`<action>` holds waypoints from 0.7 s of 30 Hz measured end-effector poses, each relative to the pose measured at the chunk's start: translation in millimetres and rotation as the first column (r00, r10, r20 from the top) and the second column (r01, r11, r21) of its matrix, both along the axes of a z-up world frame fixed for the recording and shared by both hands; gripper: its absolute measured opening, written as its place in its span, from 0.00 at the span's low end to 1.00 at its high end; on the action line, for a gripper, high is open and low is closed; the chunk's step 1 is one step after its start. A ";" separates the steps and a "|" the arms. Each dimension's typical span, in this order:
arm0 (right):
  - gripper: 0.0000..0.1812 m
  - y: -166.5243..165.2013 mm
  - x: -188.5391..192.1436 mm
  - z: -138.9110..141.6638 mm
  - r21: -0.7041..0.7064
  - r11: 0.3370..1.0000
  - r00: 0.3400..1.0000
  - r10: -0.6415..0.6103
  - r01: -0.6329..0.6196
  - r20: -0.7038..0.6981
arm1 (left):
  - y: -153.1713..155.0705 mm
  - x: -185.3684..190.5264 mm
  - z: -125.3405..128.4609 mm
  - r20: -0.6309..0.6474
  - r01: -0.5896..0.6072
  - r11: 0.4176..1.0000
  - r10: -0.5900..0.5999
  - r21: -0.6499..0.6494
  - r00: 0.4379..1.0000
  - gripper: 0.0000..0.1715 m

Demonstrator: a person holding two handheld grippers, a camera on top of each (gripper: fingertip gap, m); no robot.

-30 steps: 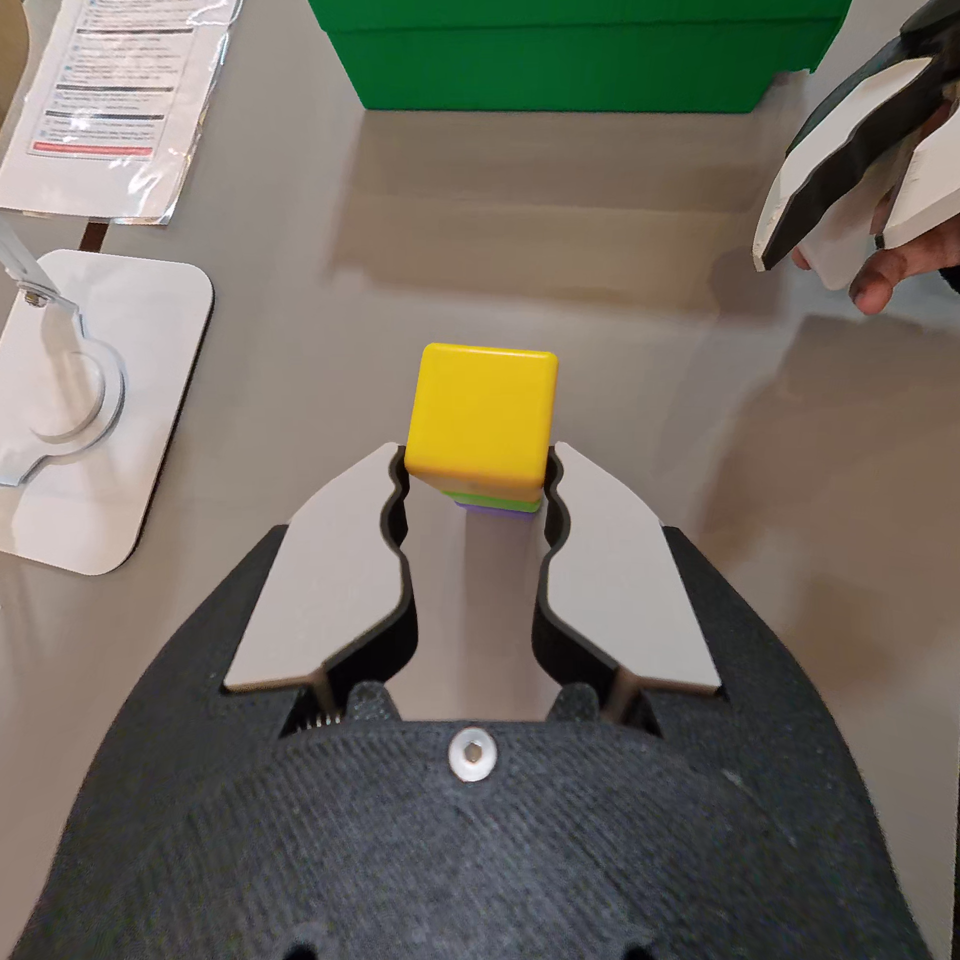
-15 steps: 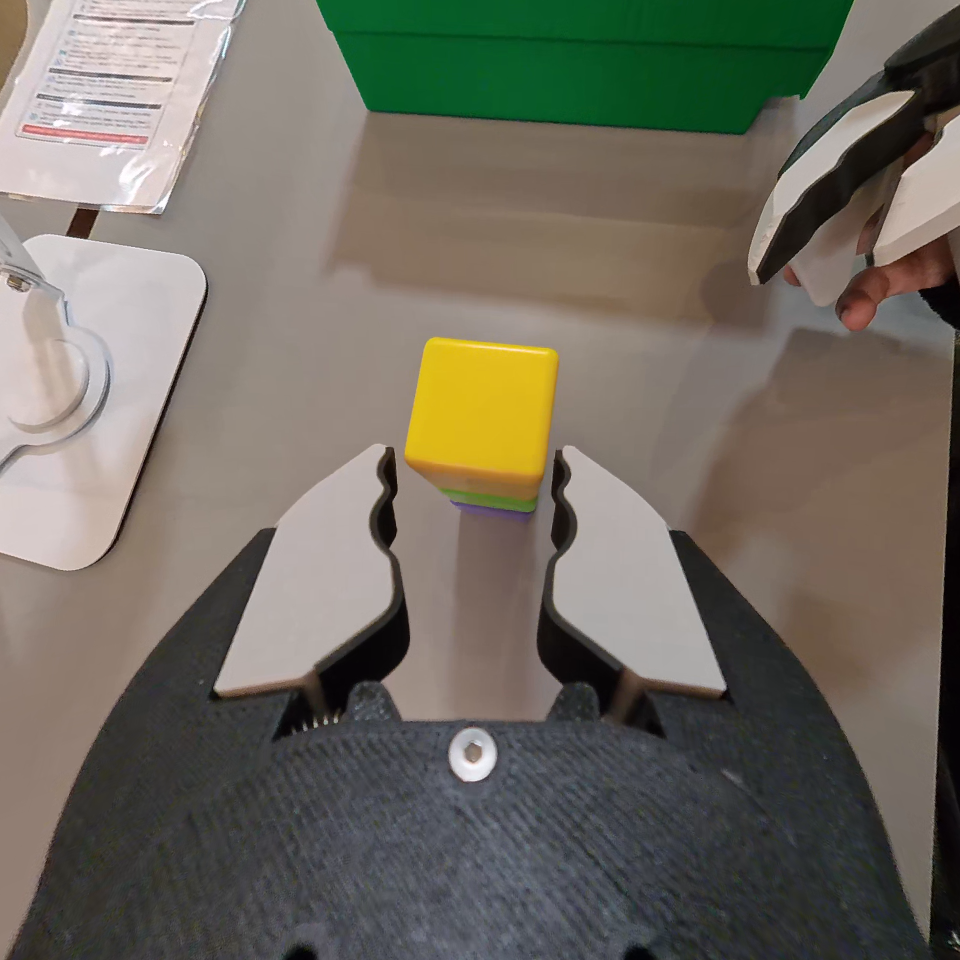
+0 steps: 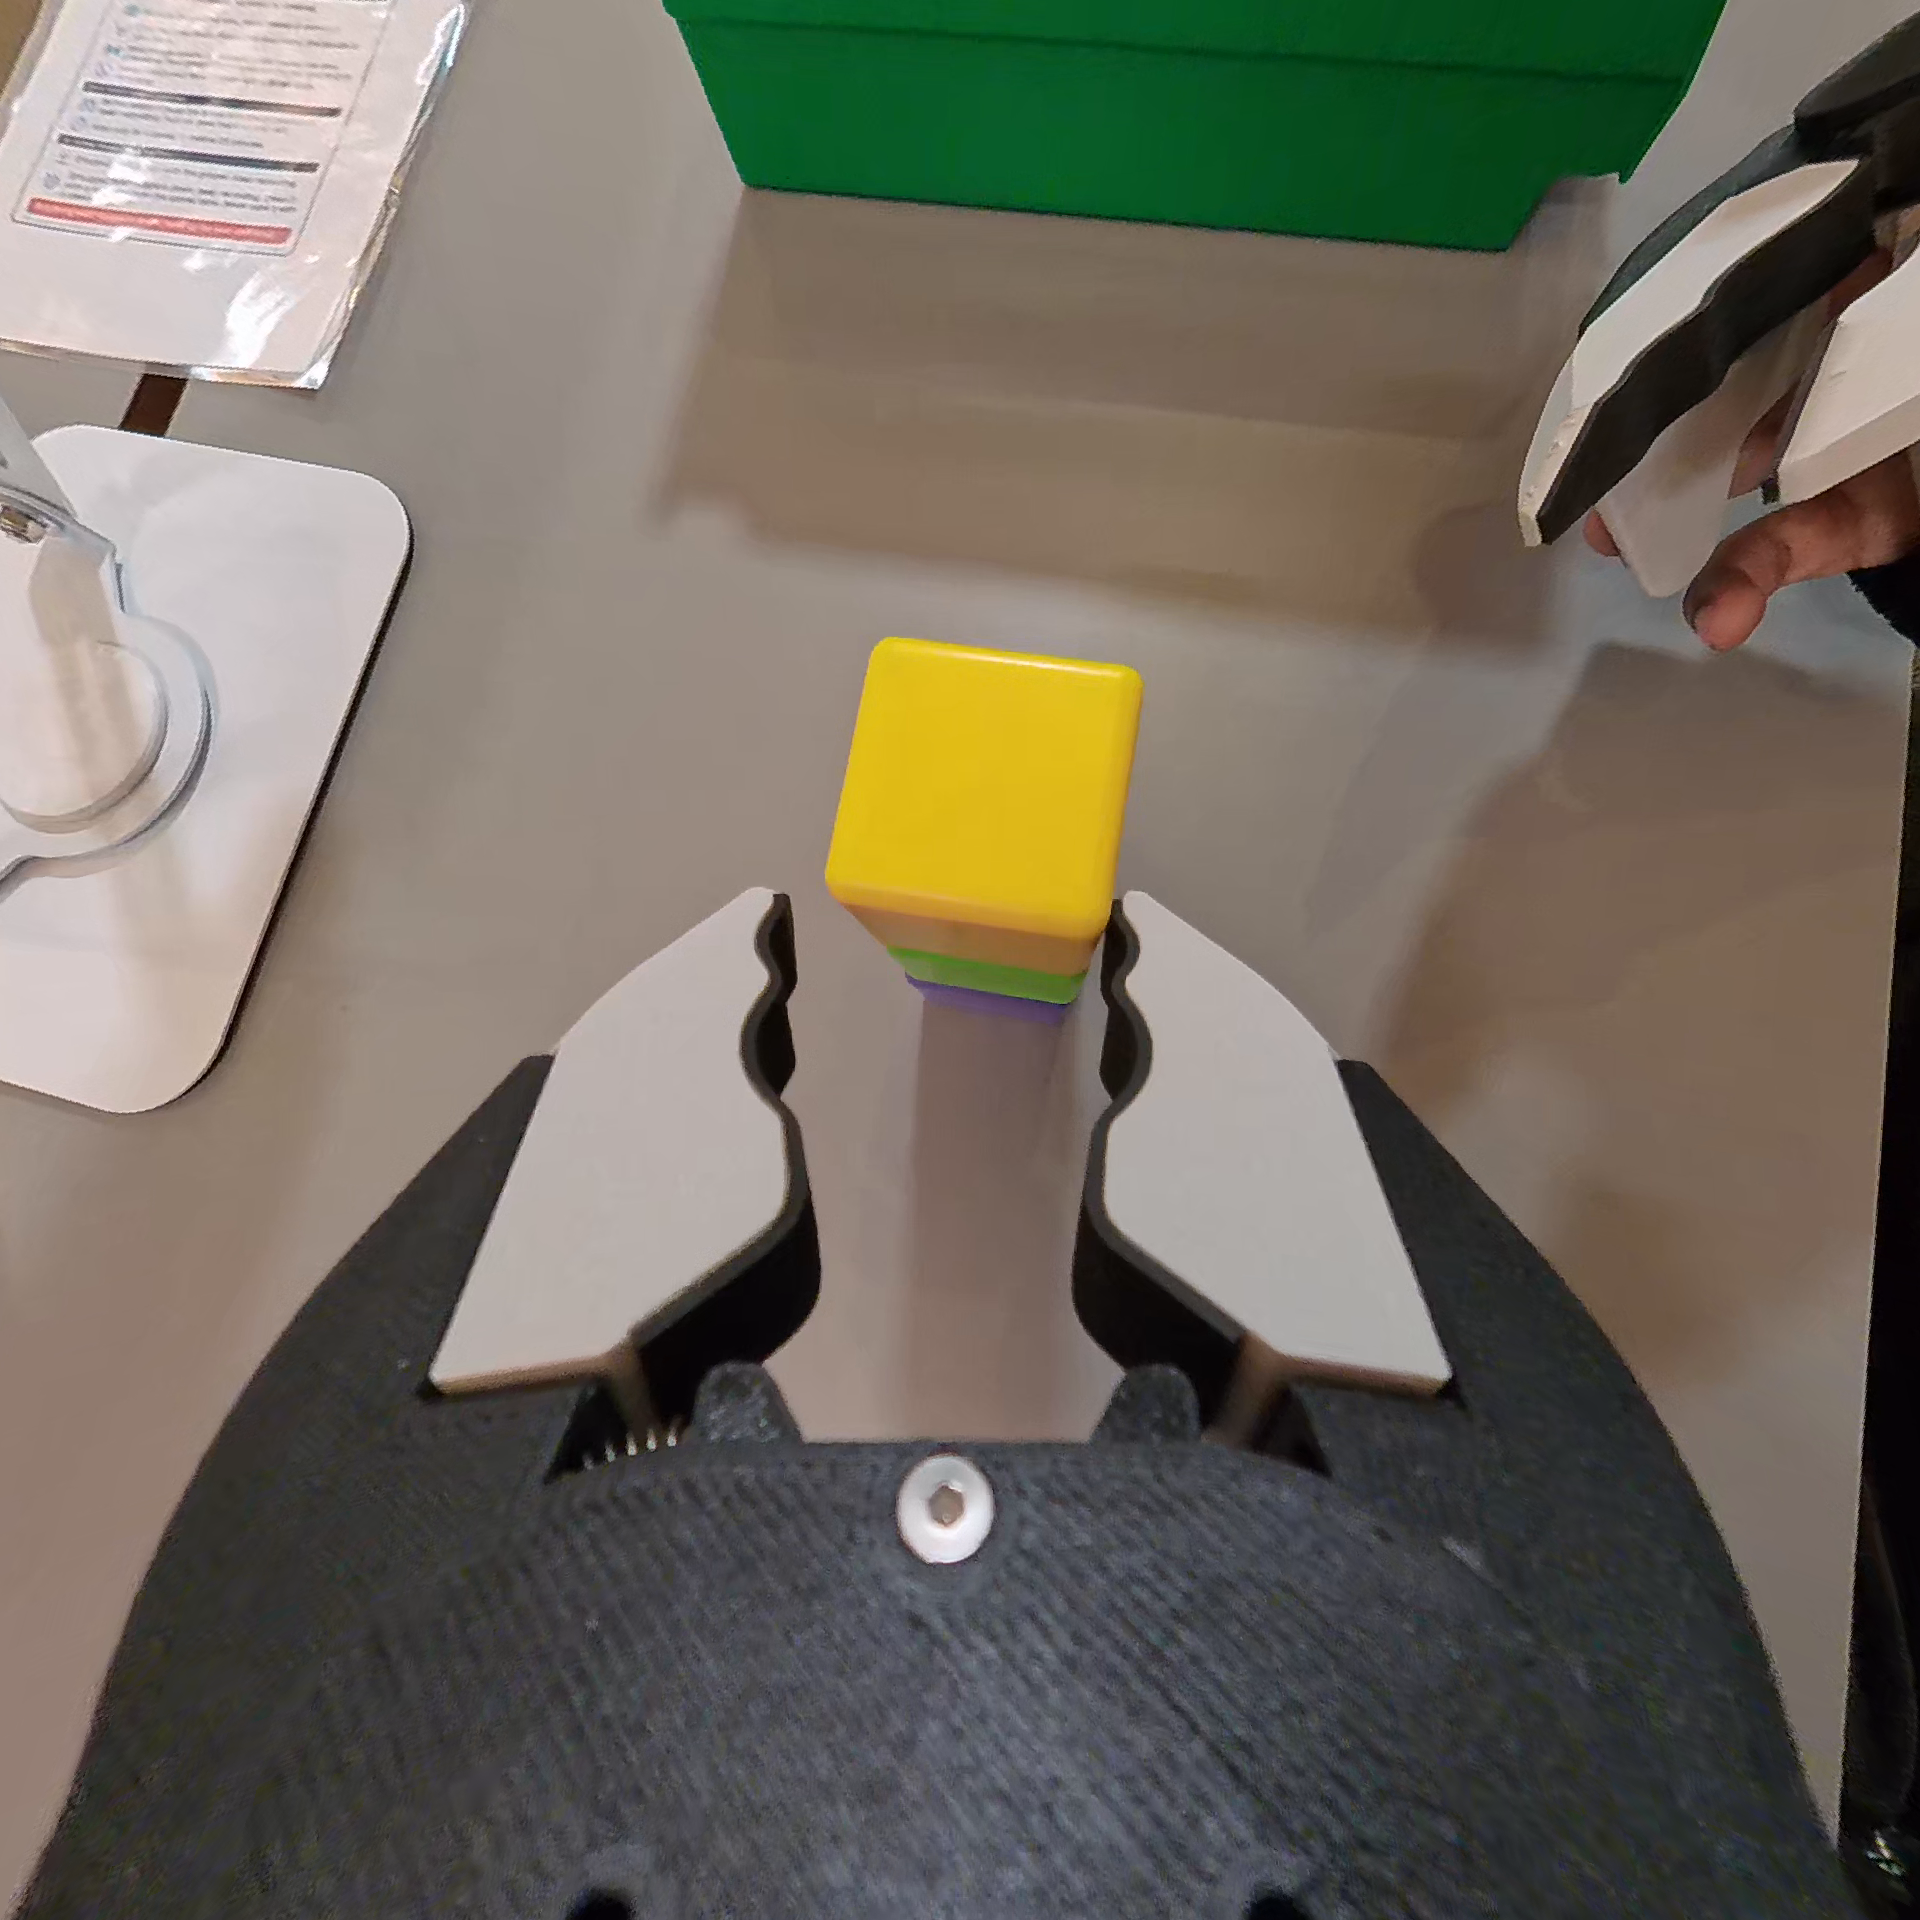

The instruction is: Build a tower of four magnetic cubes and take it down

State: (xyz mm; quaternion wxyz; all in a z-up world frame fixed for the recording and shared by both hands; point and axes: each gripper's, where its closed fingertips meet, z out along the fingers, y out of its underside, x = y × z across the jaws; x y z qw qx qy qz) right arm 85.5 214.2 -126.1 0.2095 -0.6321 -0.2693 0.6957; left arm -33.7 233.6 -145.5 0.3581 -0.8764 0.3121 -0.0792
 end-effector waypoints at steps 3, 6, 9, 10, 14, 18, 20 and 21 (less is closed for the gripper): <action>0.17 0.2 0.2 0.0 -0.003 1.000 1.000 0.000 0.000 -0.001 | -0.8 -1.2 -1.7 -0.011 0.000 1.000 0.000 -0.007 1.000 0.33; 0.17 0.1 0.3 0.0 -0.006 1.000 1.000 0.002 -0.002 -0.002 | -2.1 -1.3 -0.7 -0.007 0.002 1.000 -0.002 -0.011 1.000 0.34; 0.17 0.4 0.8 0.2 -0.010 1.000 1.000 0.003 -0.003 -0.004 | -8.6 -7.0 4.1 -0.013 0.006 1.000 -0.007 -0.031 1.000 0.37; 0.17 0.4 1.1 0.4 -0.012 1.000 1.000 0.003 -0.003 -0.005 | -12.2 -12.4 11.1 -0.004 0.002 1.000 -0.003 -0.029 1.000 0.38; 0.17 1.7 2.1 0.8 -0.019 1.000 1.000 -0.001 0.001 -0.009 | -20.3 -67.6 84.8 0.193 -0.186 0.974 0.160 0.127 0.968 0.38; 0.17 2.0 1.4 0.3 -0.041 0.999 1.000 0.001 -0.001 -0.015 | -56.5 -210.3 148.6 0.374 -0.697 0.667 0.596 0.263 0.711 0.38; 0.17 1.9 0.9 0.1 -0.050 0.999 1.000 0.002 -0.002 -0.017 | -97.8 -284.4 142.7 0.402 -0.865 0.437 0.766 0.247 0.502 0.39; 0.17 2.0 0.8 0.0 -0.050 0.999 1.000 0.001 -0.002 -0.017 | -116.8 -311.2 130.5 0.420 -0.906 0.369 0.803 0.208 0.423 0.40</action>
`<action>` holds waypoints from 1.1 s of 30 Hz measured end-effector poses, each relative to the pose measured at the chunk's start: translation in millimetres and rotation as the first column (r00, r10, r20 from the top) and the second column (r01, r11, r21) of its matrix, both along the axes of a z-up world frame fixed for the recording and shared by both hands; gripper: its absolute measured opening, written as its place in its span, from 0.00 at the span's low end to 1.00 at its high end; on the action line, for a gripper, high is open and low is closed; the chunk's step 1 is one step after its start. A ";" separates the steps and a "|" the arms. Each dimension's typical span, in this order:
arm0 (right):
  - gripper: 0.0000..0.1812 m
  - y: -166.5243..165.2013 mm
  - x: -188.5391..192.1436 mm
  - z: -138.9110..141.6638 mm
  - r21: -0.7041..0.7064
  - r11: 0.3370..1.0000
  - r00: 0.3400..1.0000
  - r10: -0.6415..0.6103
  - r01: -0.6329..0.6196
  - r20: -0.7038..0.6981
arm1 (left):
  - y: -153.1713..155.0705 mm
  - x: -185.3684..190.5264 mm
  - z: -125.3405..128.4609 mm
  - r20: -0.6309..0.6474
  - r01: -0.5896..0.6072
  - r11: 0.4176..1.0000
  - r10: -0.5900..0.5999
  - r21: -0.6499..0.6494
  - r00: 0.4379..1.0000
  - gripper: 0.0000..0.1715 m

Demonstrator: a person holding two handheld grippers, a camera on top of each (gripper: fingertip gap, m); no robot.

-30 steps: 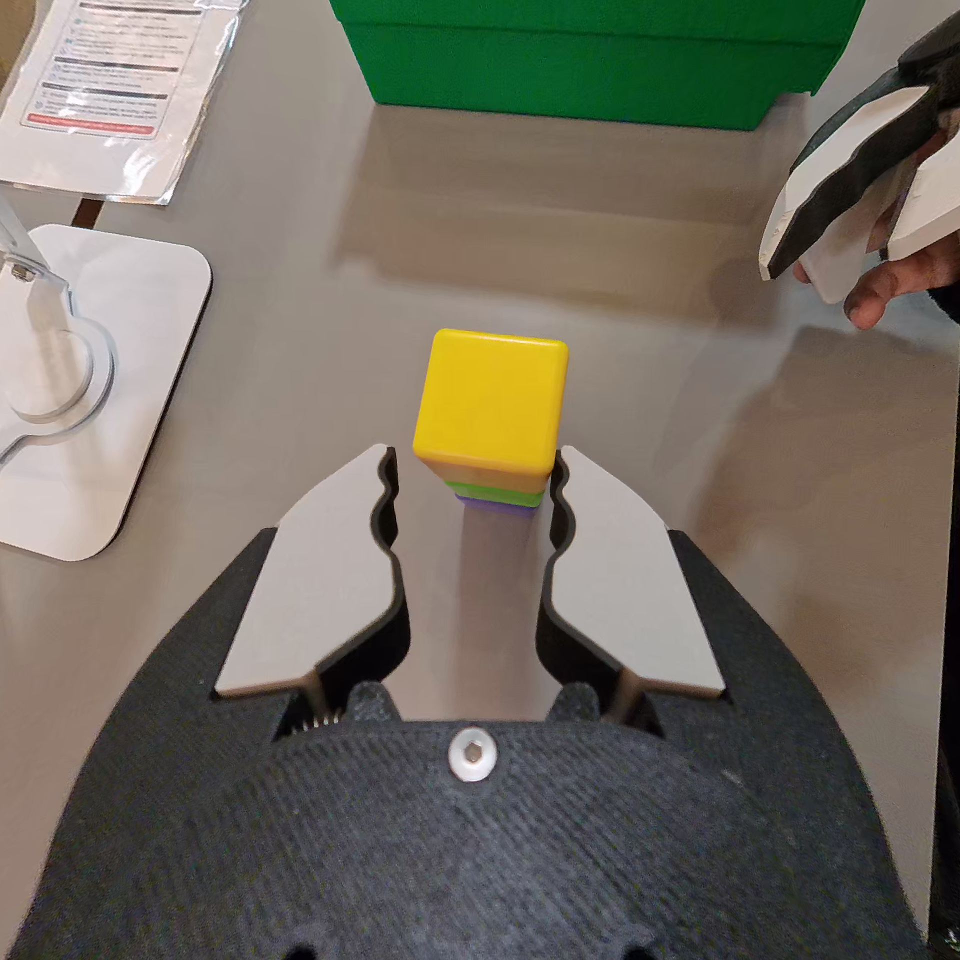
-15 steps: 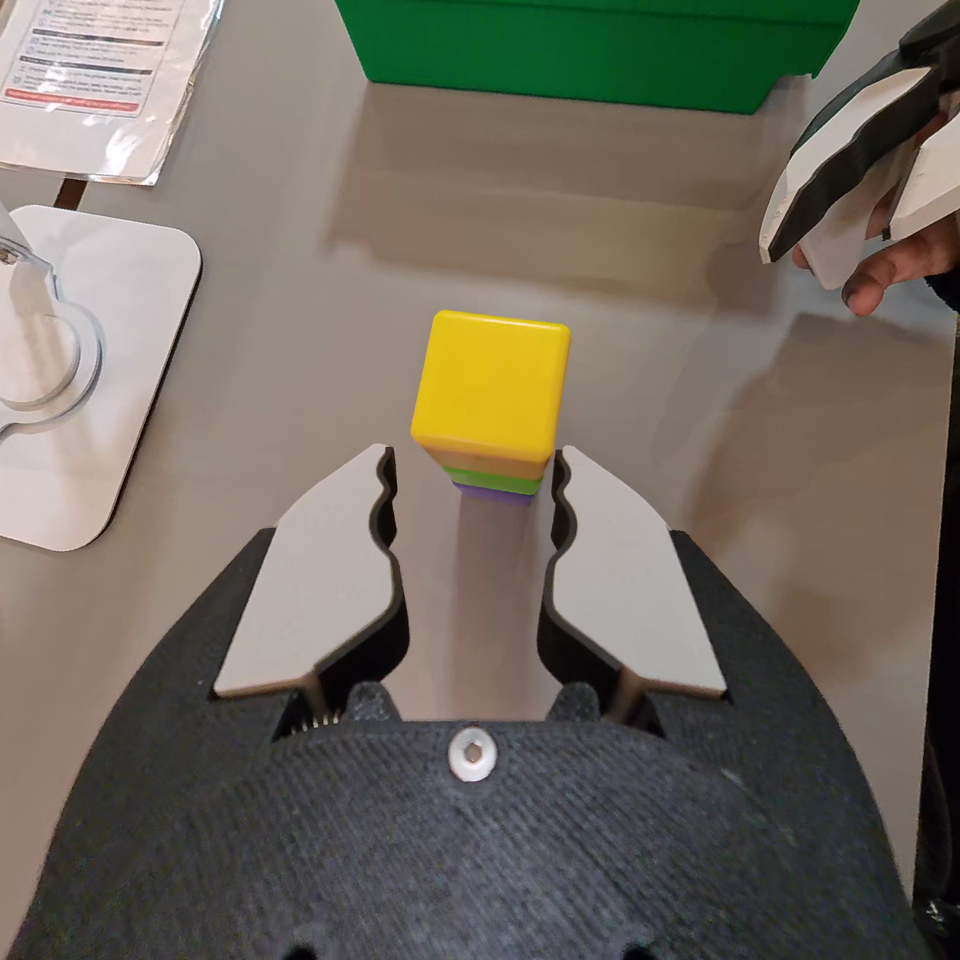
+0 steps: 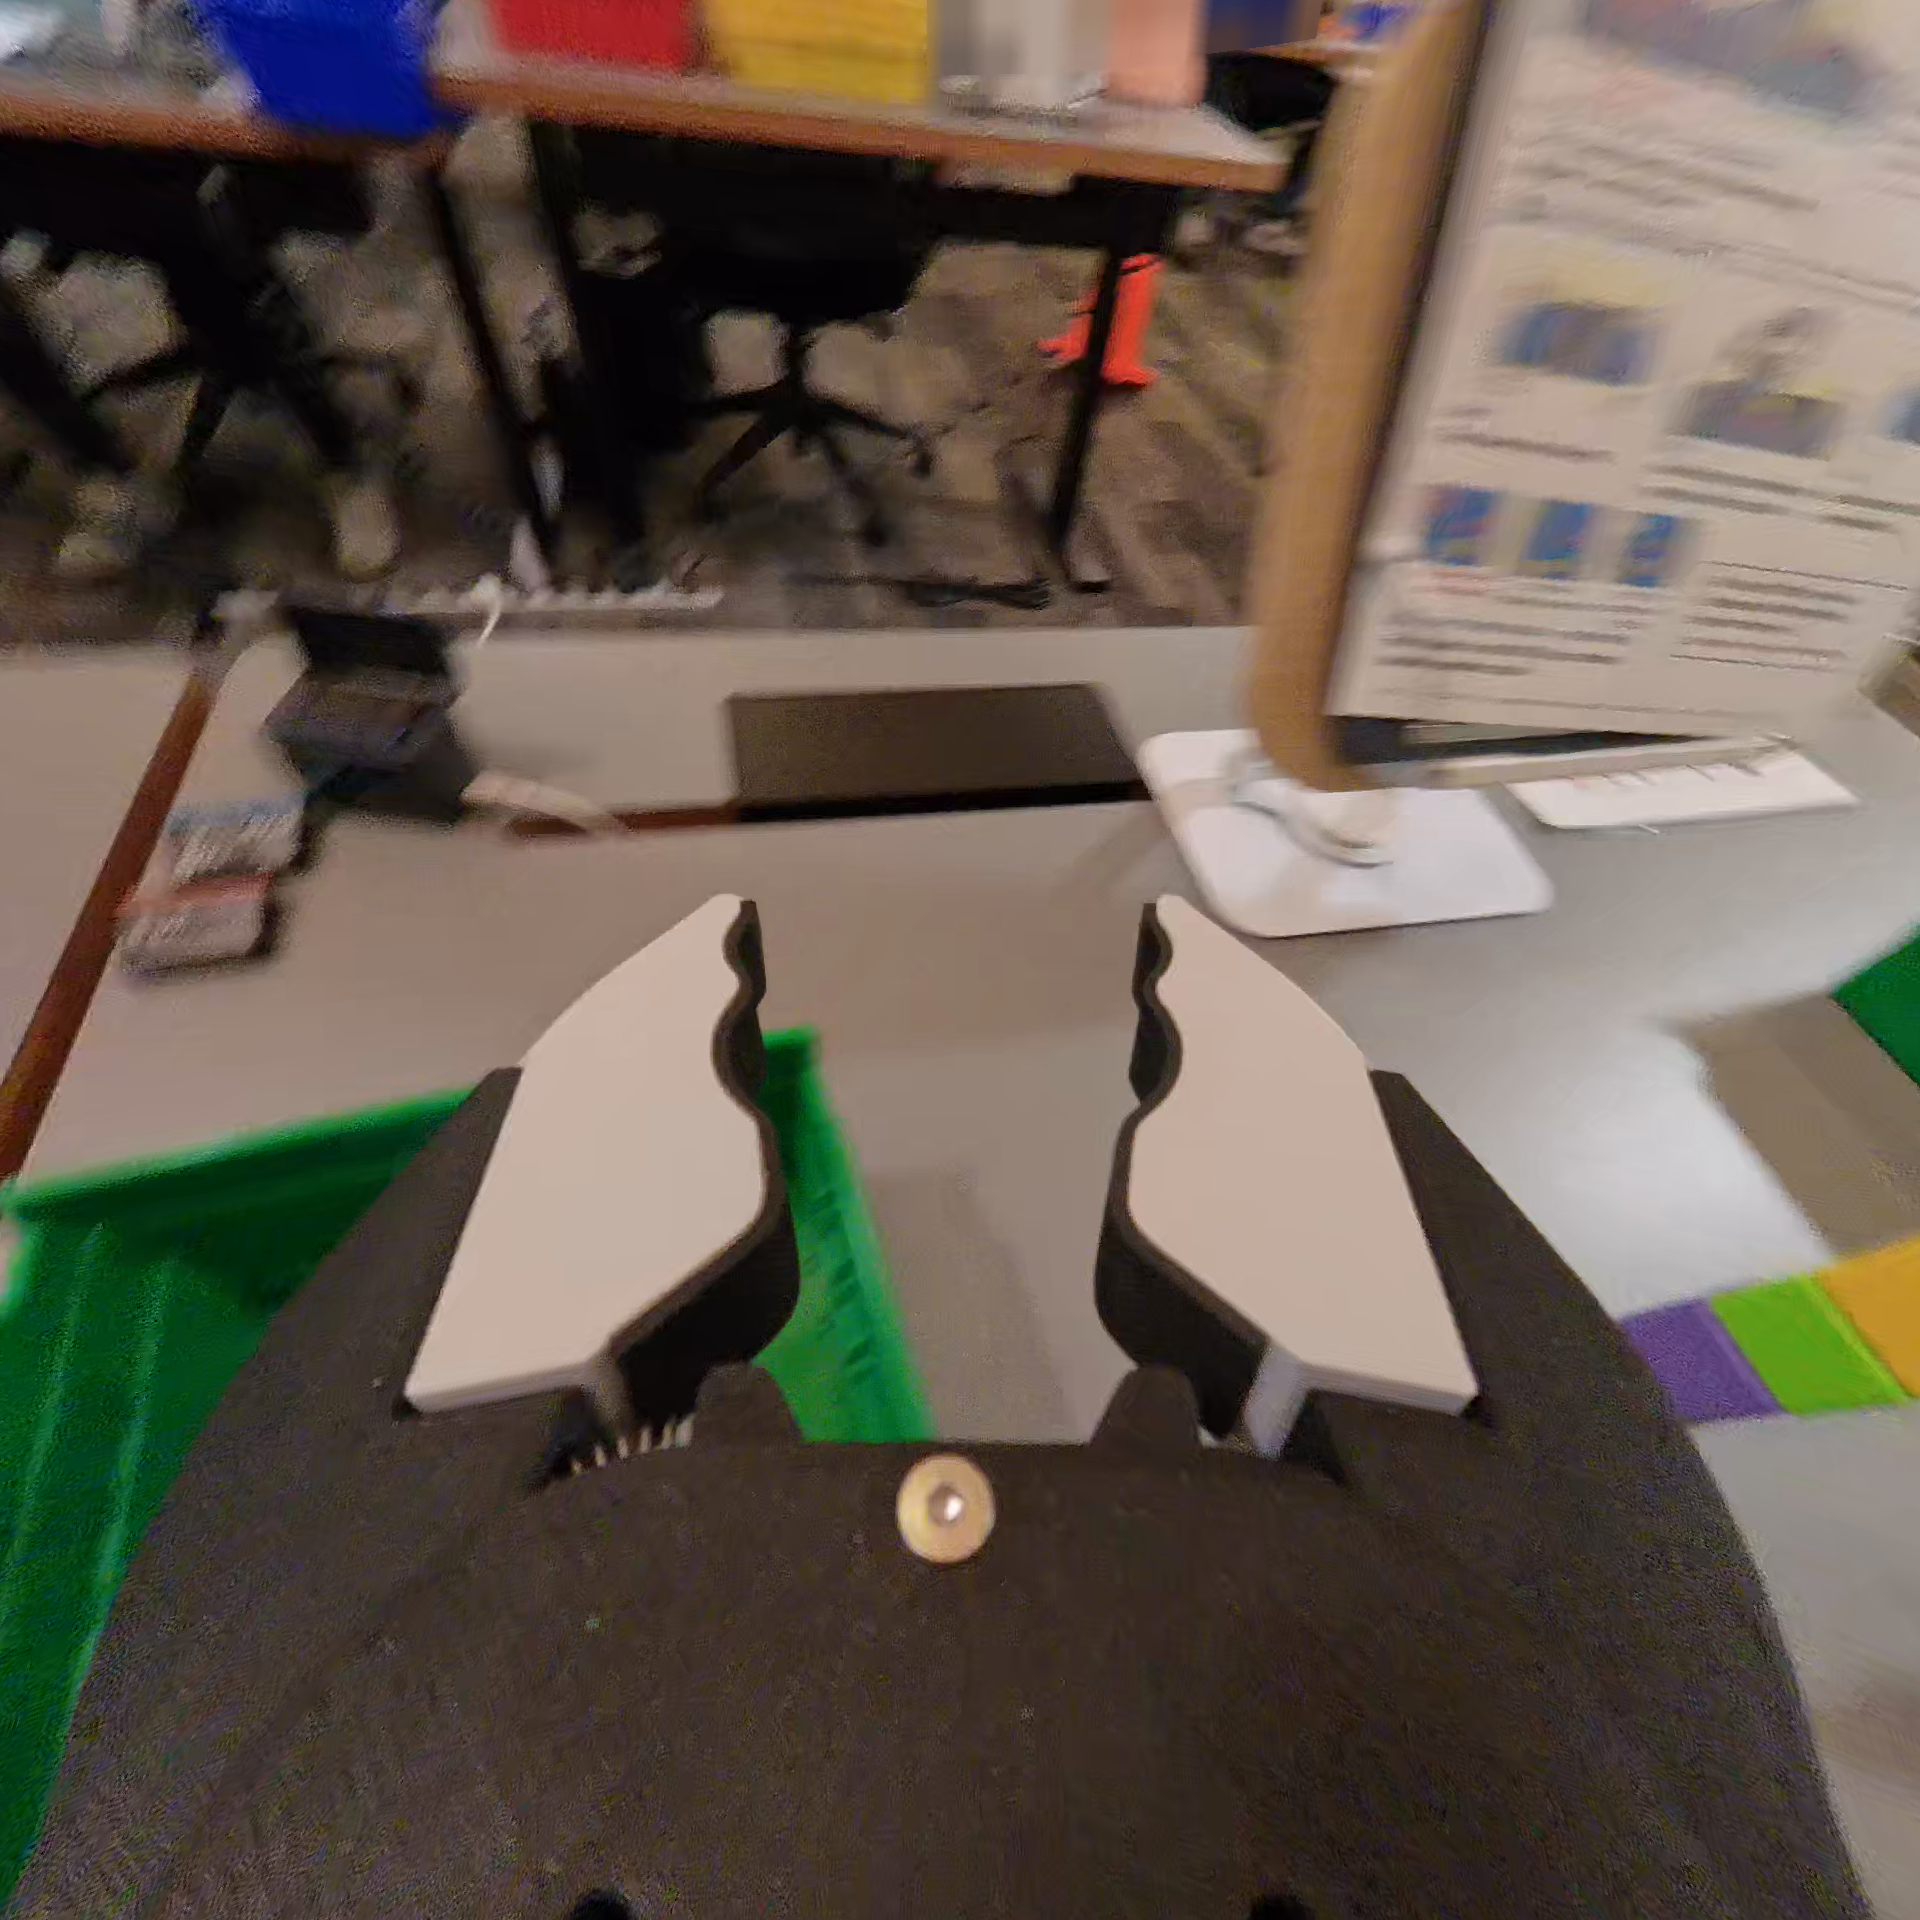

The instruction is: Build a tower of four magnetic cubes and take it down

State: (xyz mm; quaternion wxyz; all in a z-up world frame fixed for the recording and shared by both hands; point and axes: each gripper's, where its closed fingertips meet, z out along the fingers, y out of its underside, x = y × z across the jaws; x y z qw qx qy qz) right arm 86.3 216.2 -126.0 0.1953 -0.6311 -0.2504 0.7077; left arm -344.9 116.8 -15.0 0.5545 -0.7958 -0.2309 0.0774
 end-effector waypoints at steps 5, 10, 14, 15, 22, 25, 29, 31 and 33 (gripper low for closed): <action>0.17 1.8 -1.7 -1.3 0.014 1.000 1.000 -0.009 0.009 0.011 | -69.8 -71.8 -94.2 0.309 -0.187 0.975 0.216 -0.120 0.926 0.32; 0.17 -0.1 -5.8 -3.0 0.021 1.000 1.000 0.000 0.000 0.020 | -96.3 -93.8 -147.1 0.208 -0.282 0.896 0.366 -0.344 0.907 0.34; 0.17 -1.2 -6.1 -3.0 0.031 1.000 1.000 0.002 -0.003 0.023 | -112.0 -101.6 -189.3 0.122 -0.336 0.785 0.457 -0.520 0.881 0.33; 0.17 -1.0 -5.8 -2.7 0.031 1.000 1.000 0.000 -0.001 0.022 | -115.6 -101.7 -199.0 0.118 -0.332 0.765 0.466 -0.552 0.877 0.32; 0.17 0.1 -5.4 -2.6 0.026 1.000 1.000 -0.005 0.004 0.020 | -105.5 -94.8 -141.4 0.113 -0.292 0.848 0.376 -0.442 0.920 0.29; 0.17 -0.8 -6.6 -3.5 0.023 1.000 1.000 0.000 -0.001 0.022 | -74.6 -67.2 -62.6 0.000 -0.214 0.932 0.224 -0.294 0.975 0.29; 0.17 -1.6 -7.3 -3.8 0.019 1.000 1.000 0.005 -0.005 0.021 | 1.5 35.4 18.7 -0.101 0.180 0.980 -0.188 -0.082 0.977 0.29; 0.17 -1.6 -6.9 -3.4 0.020 1.000 1.000 0.003 -0.004 0.020 | 40.4 99.9 24.9 -0.120 0.434 0.898 -0.439 -0.070 0.890 0.29; 0.17 -1.1 -6.2 -3.4 0.027 1.000 1.000 0.000 0.000 0.022 | 71.8 156.1 11.1 -0.106 0.635 0.760 -0.649 -0.142 0.753 0.29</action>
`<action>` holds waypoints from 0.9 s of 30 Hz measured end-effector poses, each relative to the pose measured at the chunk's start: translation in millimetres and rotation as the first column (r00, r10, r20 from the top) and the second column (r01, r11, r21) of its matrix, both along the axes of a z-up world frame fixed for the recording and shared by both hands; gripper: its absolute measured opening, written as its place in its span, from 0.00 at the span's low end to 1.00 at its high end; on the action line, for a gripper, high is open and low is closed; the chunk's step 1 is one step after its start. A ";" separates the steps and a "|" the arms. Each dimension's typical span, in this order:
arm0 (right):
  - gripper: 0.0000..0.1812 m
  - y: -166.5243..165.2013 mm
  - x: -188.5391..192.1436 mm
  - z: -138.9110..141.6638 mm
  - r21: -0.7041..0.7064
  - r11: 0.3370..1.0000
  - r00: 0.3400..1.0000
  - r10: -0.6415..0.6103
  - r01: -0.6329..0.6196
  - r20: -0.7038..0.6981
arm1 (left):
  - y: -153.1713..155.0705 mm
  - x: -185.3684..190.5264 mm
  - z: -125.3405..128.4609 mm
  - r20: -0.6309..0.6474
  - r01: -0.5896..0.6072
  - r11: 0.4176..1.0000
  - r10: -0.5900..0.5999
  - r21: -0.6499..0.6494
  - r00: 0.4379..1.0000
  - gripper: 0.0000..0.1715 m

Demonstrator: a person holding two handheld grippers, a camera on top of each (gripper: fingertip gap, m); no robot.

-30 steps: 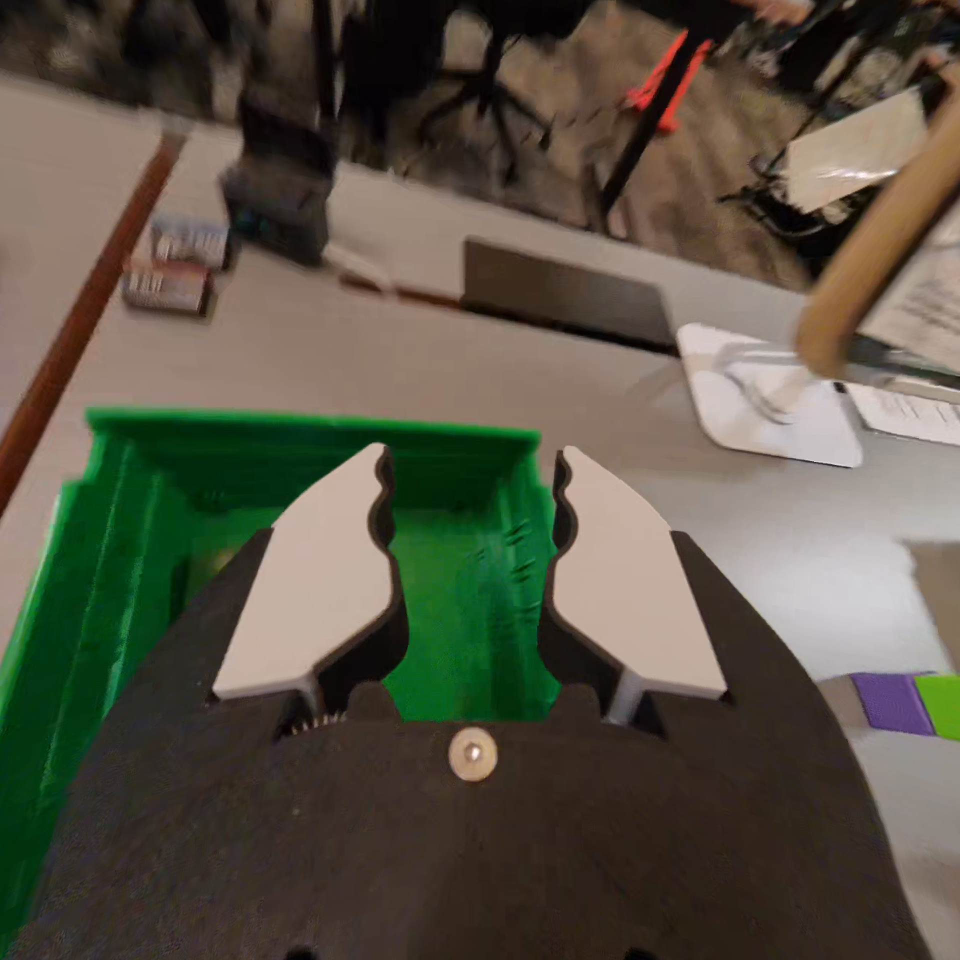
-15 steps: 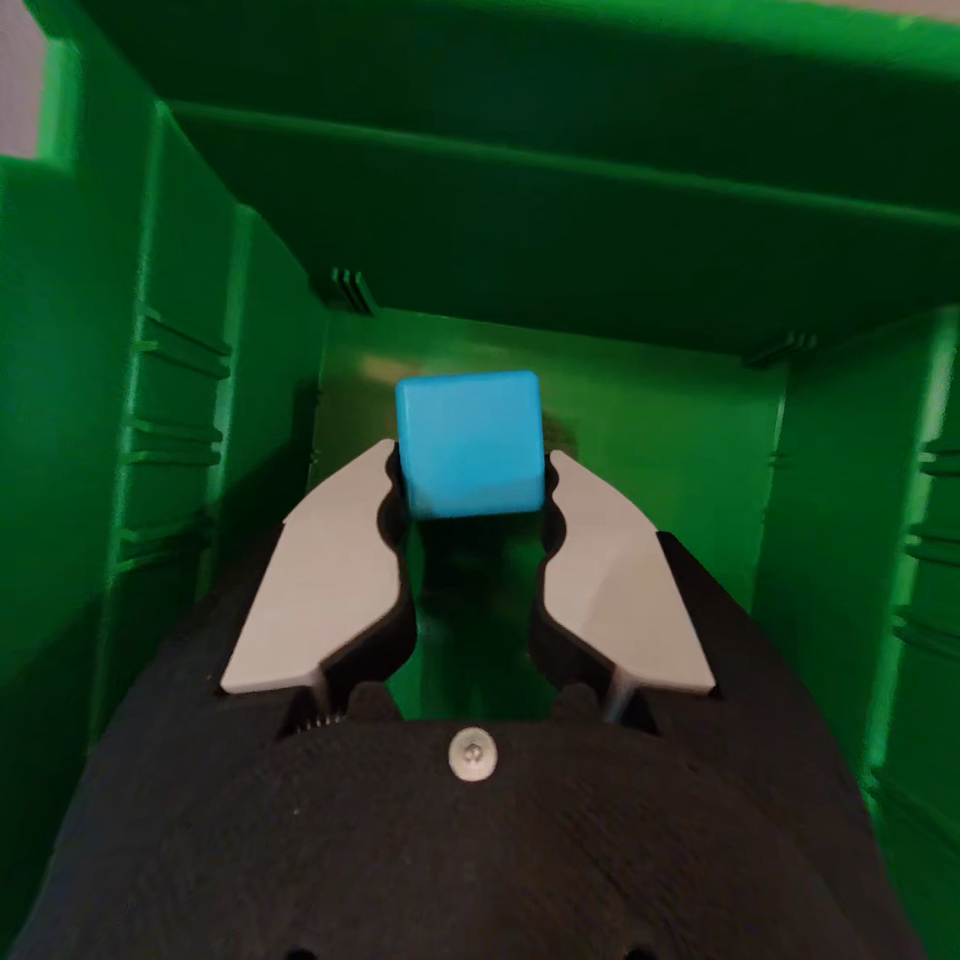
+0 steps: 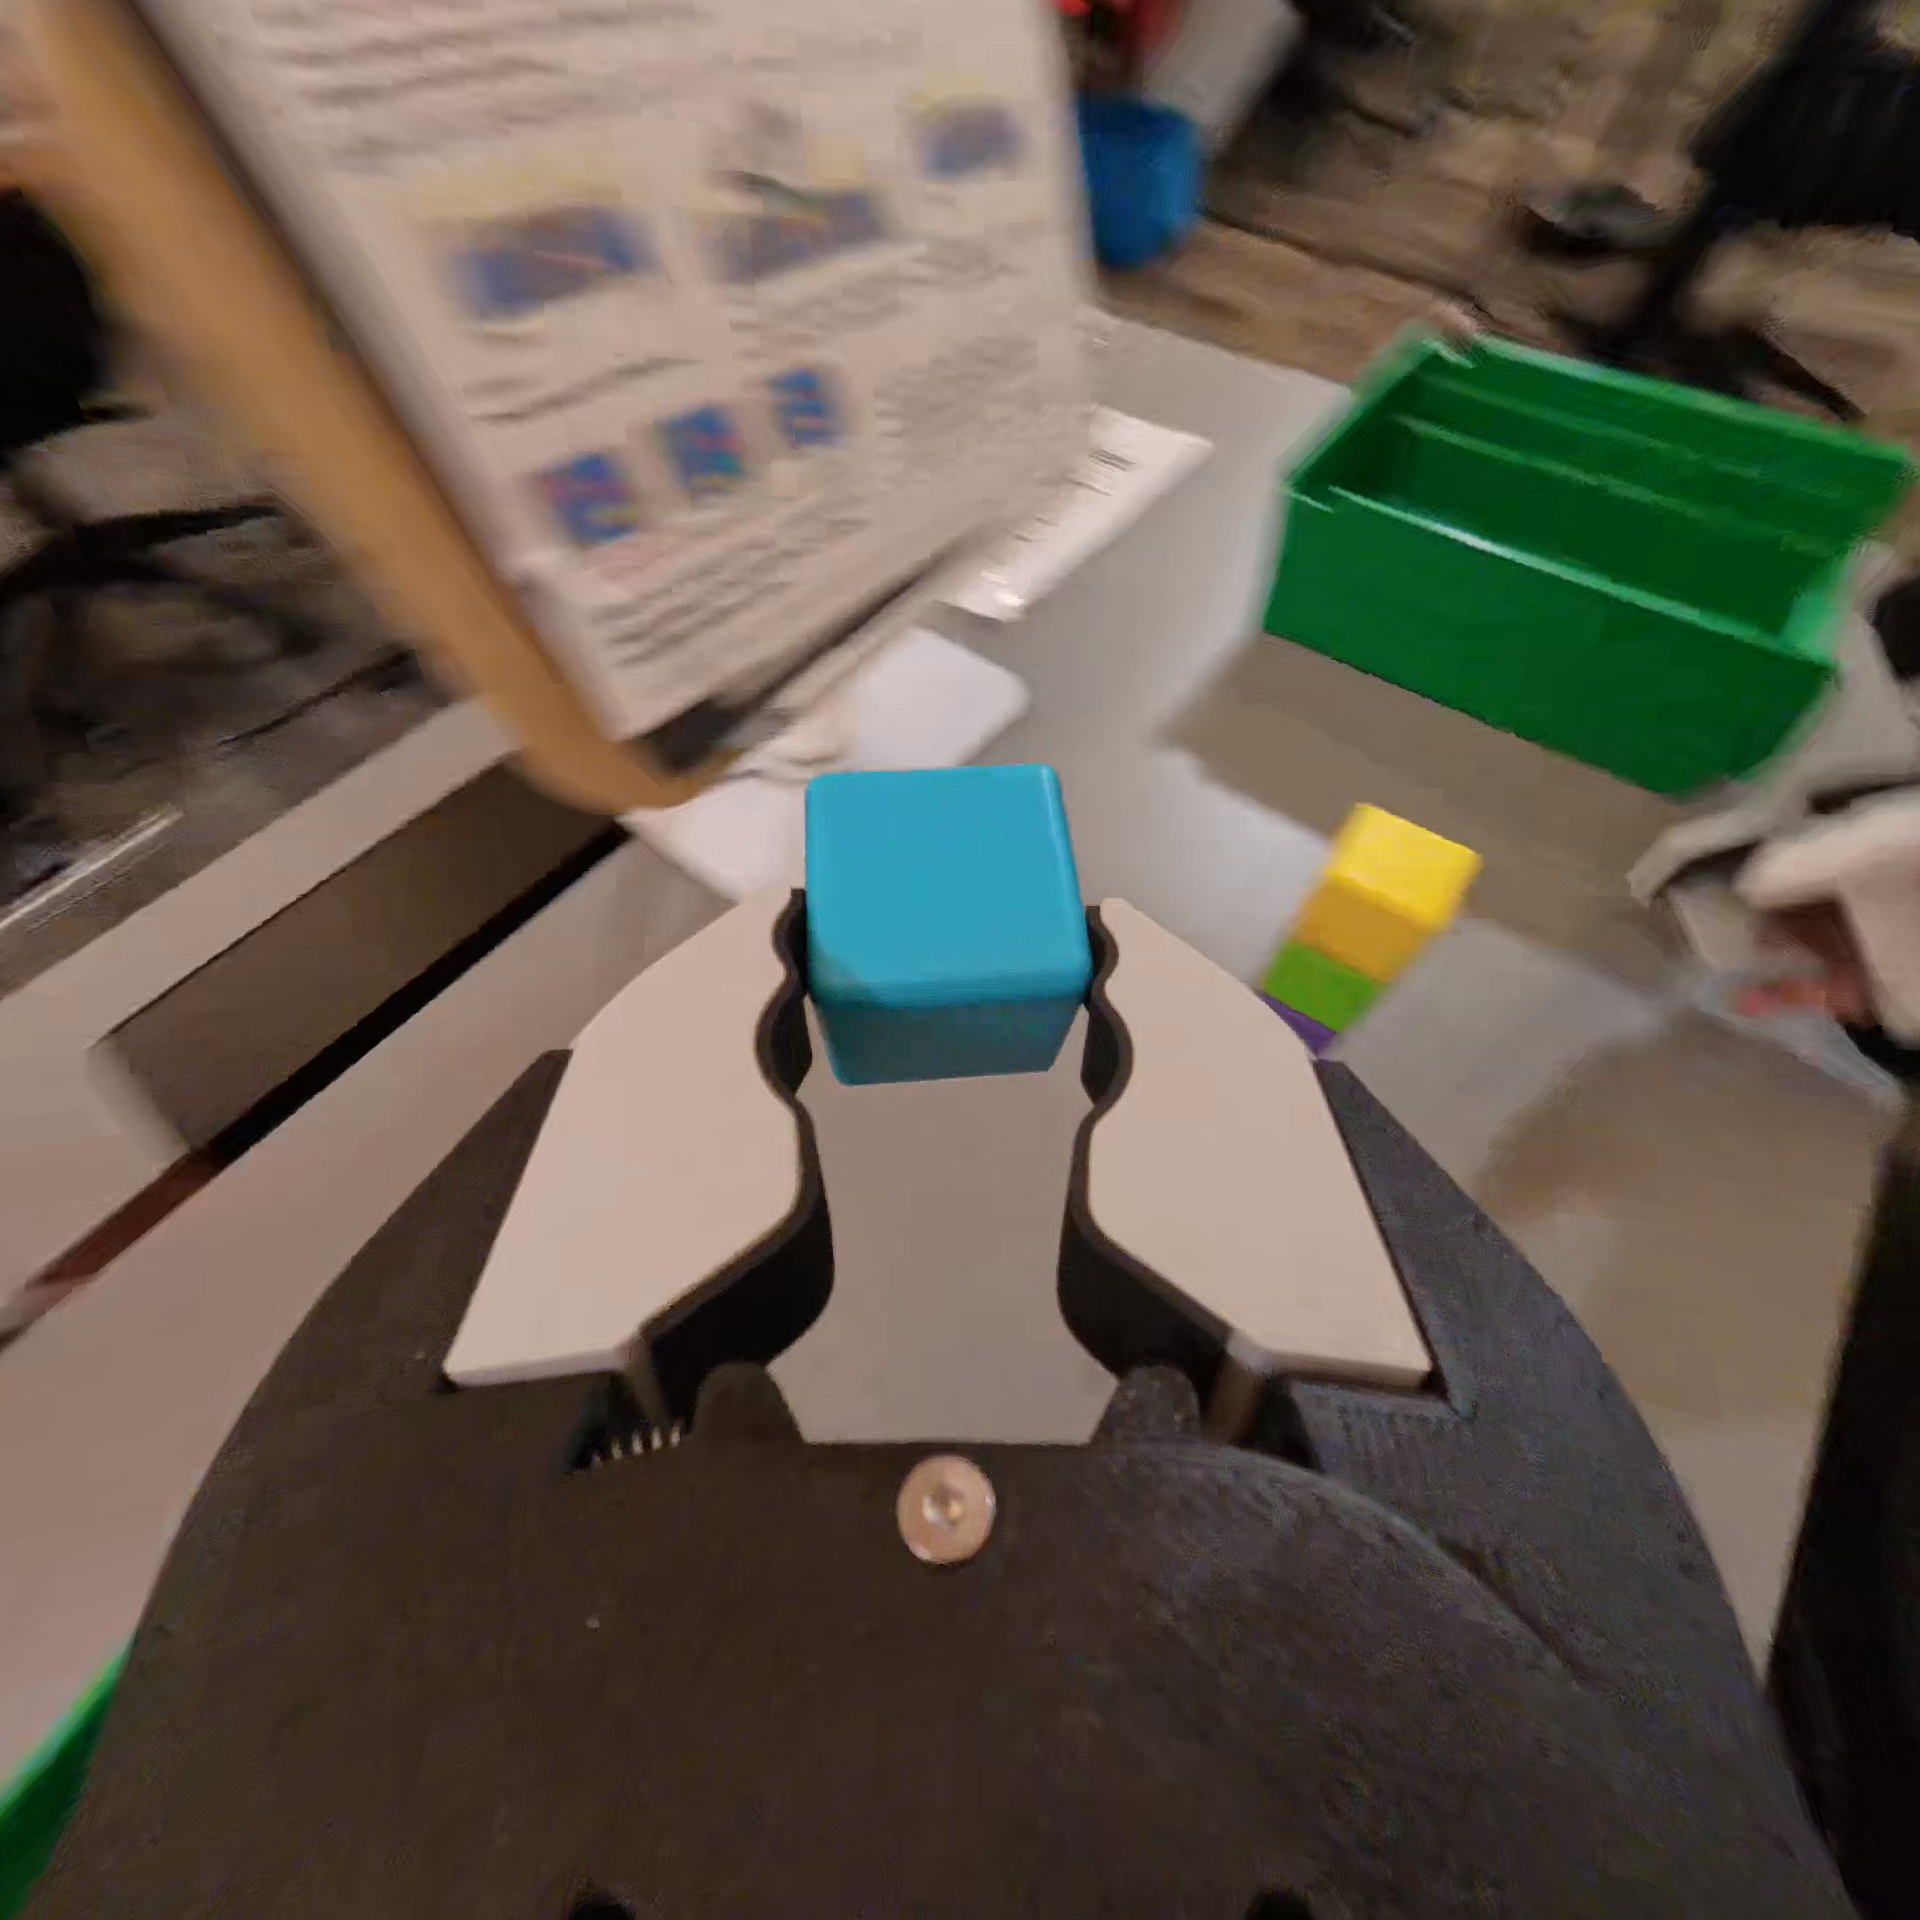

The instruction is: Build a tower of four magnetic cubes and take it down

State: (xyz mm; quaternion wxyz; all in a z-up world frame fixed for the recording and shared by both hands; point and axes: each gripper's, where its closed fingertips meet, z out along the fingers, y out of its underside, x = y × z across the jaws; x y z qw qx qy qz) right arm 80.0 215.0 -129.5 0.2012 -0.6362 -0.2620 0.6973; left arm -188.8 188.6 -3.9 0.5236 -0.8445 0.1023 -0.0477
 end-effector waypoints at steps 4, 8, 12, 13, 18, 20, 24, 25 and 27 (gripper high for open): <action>0.17 0.4 0.5 -0.3 0.009 1.000 1.000 -0.005 0.005 0.004 | 25.2 107.9 -29.1 -0.101 0.508 0.852 -0.520 -0.123 0.848 0.29; 0.17 0.7 -0.5 -1.7 0.024 1.000 1.000 -0.008 0.008 0.016 | 47.3 154.6 -45.4 -0.111 0.637 0.738 -0.668 -0.222 0.736 0.29; 0.17 1.4 0.5 -1.7 0.006 1.000 1.000 -0.007 0.007 0.008 | 55.1 166.0 -68.1 -0.070 0.661 0.652 -0.729 -0.371 0.681 0.29; 0.17 2.2 1.1 -1.4 0.000 1.000 1.000 -0.009 0.009 0.006 | 58.3 166.1 -71.2 -0.080 0.651 0.657 -0.724 -0.381 0.685 0.29; 0.17 5.6 3.0 -0.5 -0.030 0.999 1.000 -0.015 0.015 -0.009 | 65.4 173.2 -69.8 -0.064 0.648 0.712 -0.685 -0.269 0.726 0.29; 0.17 5.5 3.2 -0.2 -0.038 0.999 1.000 -0.014 0.014 -0.014 | 64.4 174.5 -67.7 -0.037 0.651 0.732 -0.669 -0.199 0.742 0.29; 0.17 2.6 2.5 0.2 -0.012 1.000 1.000 -0.008 0.008 -0.005 | 58.8 173.7 -64.9 0.030 0.672 0.723 -0.677 -0.163 0.736 0.29; 0.17 1.6 2.0 0.2 0.003 1.000 1.000 -0.006 0.006 0.001 | 57.5 175.2 -62.0 0.037 0.680 0.720 -0.683 -0.141 0.730 0.29; 0.17 -0.1 1.2 0.0 0.034 0.999 1.000 -0.005 0.005 0.014 | 52.3 181.2 -58.1 0.074 0.715 0.692 -0.711 -0.099 0.699 0.29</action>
